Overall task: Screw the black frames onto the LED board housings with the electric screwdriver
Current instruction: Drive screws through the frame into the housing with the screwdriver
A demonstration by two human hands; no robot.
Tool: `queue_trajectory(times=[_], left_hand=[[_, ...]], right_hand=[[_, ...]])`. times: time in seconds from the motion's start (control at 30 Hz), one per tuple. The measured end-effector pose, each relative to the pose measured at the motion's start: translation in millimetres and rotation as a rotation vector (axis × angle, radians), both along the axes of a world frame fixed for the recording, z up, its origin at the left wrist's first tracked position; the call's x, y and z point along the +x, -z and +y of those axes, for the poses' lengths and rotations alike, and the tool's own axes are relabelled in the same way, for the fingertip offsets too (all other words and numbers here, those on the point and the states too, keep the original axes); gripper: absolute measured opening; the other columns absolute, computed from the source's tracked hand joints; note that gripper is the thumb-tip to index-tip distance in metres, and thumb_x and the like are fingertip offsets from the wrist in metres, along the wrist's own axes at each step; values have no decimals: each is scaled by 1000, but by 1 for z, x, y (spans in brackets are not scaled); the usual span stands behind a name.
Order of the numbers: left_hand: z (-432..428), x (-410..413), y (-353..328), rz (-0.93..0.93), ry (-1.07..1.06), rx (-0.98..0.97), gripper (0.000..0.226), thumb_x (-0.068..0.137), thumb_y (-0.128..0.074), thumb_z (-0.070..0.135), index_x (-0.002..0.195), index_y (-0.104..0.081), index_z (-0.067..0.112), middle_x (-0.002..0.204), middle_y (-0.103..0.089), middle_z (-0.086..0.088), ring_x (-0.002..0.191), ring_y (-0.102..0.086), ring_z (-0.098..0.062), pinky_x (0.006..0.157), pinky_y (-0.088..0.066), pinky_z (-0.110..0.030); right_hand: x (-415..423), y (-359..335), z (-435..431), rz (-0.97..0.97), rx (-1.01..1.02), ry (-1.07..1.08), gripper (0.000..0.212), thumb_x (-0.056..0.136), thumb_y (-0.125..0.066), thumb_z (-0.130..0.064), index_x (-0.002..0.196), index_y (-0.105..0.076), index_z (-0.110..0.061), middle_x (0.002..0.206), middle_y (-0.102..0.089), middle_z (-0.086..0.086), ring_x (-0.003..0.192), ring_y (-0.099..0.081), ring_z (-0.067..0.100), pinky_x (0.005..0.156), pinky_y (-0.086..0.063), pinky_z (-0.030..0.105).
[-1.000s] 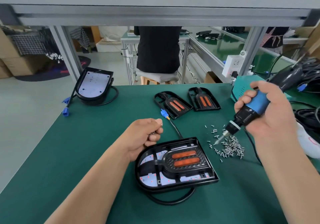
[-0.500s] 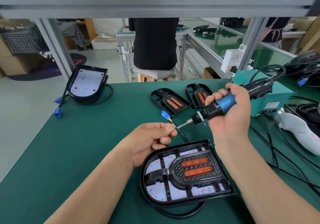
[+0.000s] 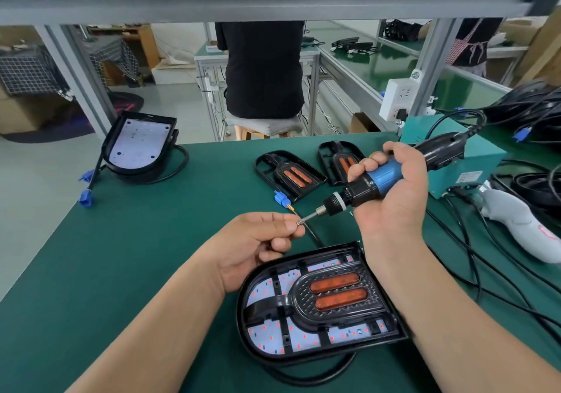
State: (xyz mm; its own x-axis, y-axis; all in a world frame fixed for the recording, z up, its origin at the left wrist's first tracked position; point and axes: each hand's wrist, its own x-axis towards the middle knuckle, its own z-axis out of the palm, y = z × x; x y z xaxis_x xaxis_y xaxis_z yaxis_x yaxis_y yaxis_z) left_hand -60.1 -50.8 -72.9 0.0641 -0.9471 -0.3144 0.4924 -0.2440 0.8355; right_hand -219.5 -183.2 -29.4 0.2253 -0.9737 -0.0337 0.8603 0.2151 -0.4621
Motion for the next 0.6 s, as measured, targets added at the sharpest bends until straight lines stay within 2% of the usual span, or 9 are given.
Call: queue_trajectory(times=[0.2, 0.33, 0.6], left_hand=[[0, 1, 2, -10, -5, 0, 13, 78, -76, 5, 90, -79, 7, 93, -71, -10, 54, -44, -5, 40, -33, -13], [0, 1, 2, -37, -15, 7, 13, 81, -78, -1, 91, -79, 7, 94, -72, -12, 54, -43, -6, 40, -33, -13], [0, -2, 0, -103, -71, -13, 24, 89, -71, -7, 81, -83, 13, 95, -76, -16, 51, -49, -6, 39, -34, -13]], right_hand=[[-1, 0, 0, 6, -25, -8, 13, 96, -65, -12, 103, -54, -11, 74, -53, 2, 60, -52, 15, 62, -52, 30], [-2, 0, 0, 24, -35, -6, 15, 97, -64, -12, 107, -52, -10, 74, -53, 2, 60, -52, 15, 63, -52, 30], [-2, 2, -3, 57, -43, -3, 10, 98, -66, -11, 95, -57, -12, 74, -55, 1, 60, -54, 15, 63, -54, 31]])
